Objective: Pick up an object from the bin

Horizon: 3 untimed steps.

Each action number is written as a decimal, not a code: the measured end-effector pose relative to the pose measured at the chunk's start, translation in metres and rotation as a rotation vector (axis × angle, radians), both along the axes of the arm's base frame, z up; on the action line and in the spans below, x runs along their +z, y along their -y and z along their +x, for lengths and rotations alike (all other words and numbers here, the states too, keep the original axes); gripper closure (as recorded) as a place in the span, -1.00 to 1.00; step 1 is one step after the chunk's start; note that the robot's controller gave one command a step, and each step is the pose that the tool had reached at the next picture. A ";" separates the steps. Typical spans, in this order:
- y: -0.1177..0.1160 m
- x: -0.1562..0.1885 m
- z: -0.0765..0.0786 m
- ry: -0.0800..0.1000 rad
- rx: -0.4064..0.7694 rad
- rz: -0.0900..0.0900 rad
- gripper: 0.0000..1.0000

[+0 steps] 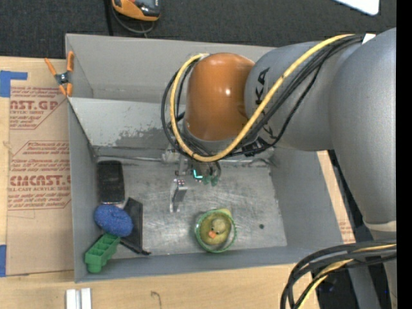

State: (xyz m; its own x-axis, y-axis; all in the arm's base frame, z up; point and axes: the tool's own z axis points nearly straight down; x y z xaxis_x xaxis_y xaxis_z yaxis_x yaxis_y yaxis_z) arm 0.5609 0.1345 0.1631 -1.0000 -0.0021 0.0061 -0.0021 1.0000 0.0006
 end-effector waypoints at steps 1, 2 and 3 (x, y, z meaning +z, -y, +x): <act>0.000 0.004 0.002 0.007 -0.001 0.001 -1.00; 0.038 -0.012 -0.021 0.011 0.050 0.002 -1.00; 0.071 -0.013 -0.068 0.005 0.090 -0.002 -1.00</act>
Offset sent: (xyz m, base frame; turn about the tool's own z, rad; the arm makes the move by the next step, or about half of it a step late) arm -0.0588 -0.1100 -0.0399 -0.1140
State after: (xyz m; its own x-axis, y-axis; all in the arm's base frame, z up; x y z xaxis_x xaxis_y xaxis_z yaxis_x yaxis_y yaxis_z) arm 0.4933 0.0636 0.1499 -0.9958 -0.0916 0.0009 -0.0916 0.9958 -0.0017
